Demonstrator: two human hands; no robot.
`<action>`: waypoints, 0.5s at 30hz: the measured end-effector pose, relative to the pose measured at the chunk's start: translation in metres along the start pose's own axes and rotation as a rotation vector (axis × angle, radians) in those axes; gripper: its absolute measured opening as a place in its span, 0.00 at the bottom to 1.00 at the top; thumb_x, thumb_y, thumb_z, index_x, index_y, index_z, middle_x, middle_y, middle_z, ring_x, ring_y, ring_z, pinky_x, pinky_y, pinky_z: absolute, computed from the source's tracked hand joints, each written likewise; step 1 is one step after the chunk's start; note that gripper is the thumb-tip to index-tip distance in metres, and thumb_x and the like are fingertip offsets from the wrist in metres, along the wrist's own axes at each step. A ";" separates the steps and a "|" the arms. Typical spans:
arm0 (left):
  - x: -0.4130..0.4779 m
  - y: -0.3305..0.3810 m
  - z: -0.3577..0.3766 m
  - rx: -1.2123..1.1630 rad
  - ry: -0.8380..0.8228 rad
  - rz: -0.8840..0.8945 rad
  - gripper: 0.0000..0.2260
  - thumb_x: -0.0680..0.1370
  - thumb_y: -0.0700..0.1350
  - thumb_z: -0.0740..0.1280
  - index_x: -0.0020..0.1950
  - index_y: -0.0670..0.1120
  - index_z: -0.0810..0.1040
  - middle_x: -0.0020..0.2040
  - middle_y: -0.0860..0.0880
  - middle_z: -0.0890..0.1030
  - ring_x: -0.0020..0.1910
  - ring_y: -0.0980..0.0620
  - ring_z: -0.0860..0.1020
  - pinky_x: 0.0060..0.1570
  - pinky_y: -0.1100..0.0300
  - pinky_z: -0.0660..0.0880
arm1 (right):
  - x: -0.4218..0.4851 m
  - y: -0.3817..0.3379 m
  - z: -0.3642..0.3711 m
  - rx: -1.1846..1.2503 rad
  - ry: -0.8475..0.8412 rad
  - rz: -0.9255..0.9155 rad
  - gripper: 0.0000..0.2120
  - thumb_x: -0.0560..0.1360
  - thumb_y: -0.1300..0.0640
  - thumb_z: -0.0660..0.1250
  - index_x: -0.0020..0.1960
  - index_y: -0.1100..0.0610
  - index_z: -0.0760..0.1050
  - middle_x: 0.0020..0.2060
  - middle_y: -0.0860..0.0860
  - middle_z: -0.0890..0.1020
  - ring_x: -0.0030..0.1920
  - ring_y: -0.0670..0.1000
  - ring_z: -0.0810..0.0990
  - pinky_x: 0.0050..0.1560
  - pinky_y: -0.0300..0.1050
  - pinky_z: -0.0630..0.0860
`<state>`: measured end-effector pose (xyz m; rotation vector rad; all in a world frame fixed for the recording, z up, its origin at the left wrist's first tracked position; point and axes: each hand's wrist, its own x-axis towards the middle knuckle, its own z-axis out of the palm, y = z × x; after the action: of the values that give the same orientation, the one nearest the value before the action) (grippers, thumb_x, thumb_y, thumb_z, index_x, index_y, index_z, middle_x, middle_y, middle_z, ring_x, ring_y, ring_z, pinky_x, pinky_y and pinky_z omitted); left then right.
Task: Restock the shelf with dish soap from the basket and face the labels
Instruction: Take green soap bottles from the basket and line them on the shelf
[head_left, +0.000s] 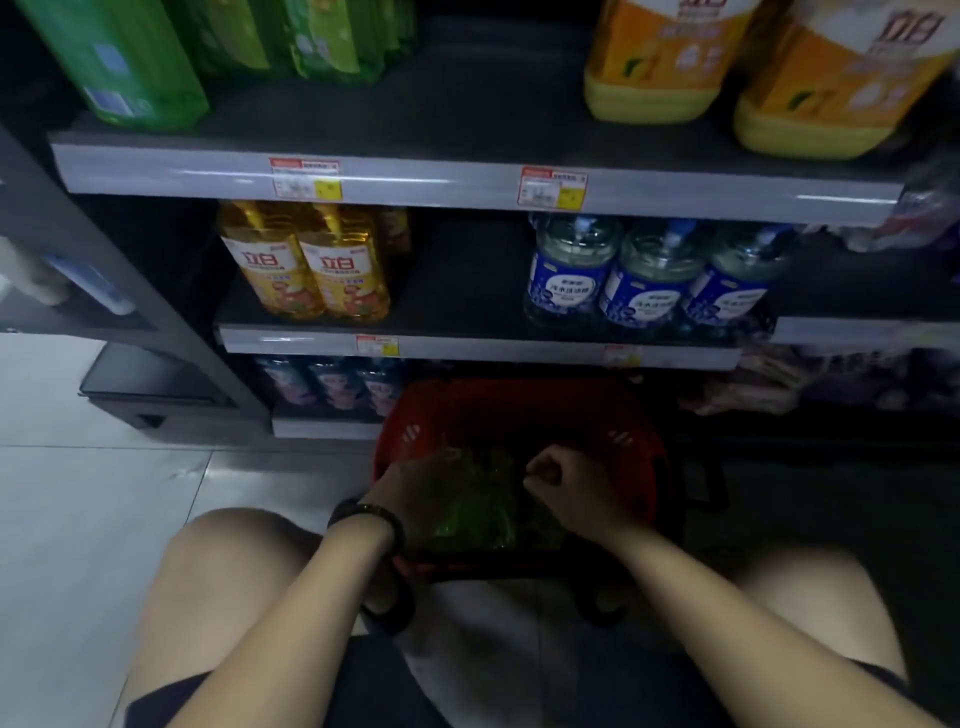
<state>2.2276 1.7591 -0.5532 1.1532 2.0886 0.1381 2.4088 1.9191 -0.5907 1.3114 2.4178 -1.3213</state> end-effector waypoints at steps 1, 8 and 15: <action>0.003 0.002 0.003 0.034 -0.040 -0.030 0.19 0.87 0.50 0.59 0.79 0.51 0.69 0.74 0.49 0.75 0.71 0.46 0.75 0.70 0.56 0.70 | 0.003 0.018 0.020 0.038 -0.028 0.067 0.06 0.80 0.54 0.75 0.54 0.52 0.79 0.45 0.47 0.82 0.47 0.50 0.82 0.47 0.45 0.78; 0.032 -0.020 0.020 -0.140 -0.042 -0.174 0.17 0.83 0.50 0.67 0.72 0.50 0.77 0.67 0.44 0.82 0.64 0.40 0.81 0.65 0.45 0.79 | 0.034 0.051 0.082 0.229 -0.083 0.294 0.16 0.79 0.44 0.73 0.58 0.53 0.73 0.46 0.53 0.81 0.43 0.51 0.80 0.43 0.51 0.77; 0.049 -0.011 0.004 -0.140 -0.037 -0.127 0.16 0.85 0.56 0.63 0.73 0.59 0.73 0.63 0.50 0.82 0.60 0.46 0.82 0.61 0.50 0.79 | 0.093 0.018 0.096 0.391 -0.254 0.503 0.48 0.82 0.39 0.70 0.88 0.55 0.44 0.87 0.58 0.50 0.86 0.62 0.55 0.82 0.58 0.60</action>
<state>2.2068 1.7894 -0.5873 0.9308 2.0777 0.1977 2.3346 1.9138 -0.7029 1.5783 1.5697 -1.7132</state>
